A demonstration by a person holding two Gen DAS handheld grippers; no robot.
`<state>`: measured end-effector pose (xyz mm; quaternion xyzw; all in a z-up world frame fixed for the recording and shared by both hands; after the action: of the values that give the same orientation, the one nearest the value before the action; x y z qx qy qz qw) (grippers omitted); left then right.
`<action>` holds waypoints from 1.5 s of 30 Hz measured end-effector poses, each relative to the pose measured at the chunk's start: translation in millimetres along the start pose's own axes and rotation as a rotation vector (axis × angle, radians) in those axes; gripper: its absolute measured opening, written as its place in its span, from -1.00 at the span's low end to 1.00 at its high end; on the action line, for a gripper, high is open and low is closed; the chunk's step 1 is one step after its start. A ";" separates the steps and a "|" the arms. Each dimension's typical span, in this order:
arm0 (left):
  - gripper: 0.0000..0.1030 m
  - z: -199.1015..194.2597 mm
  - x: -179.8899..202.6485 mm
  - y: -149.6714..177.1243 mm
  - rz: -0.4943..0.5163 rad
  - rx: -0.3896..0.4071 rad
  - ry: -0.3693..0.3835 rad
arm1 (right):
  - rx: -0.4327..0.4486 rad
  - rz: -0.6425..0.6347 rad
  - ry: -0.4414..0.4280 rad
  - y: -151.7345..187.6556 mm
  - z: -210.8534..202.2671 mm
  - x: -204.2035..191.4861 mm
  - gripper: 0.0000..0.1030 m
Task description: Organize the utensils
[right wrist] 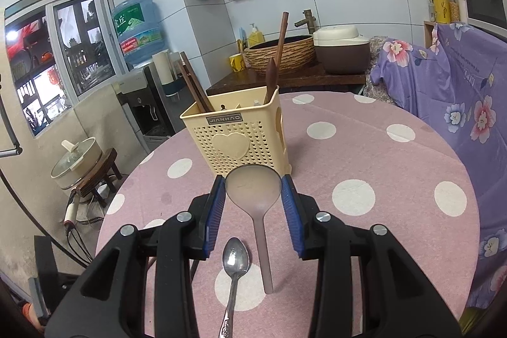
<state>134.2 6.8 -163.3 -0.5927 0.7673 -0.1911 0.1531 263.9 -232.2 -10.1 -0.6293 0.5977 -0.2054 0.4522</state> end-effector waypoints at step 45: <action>-0.84 50.1 4.6 -193.3 -0.010 0.205 -0.023 | -0.002 0.021 0.007 6.4 -5.9 0.4 -0.28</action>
<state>320.7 -46.6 -115.7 -0.5798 0.7389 -0.2628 0.2207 255.7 -233.7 -12.5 -0.6227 0.6060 -0.2024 0.4517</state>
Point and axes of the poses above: each gripper's, at about its wrist camera, not at the fingertips, and z roughly the way its jaws point, x to its right, y to its underside, the point moved 10 cm from there along z, roughly the way its jaws point, and after that the axes turned 2 degrees about -x, right-handed, at the moved point
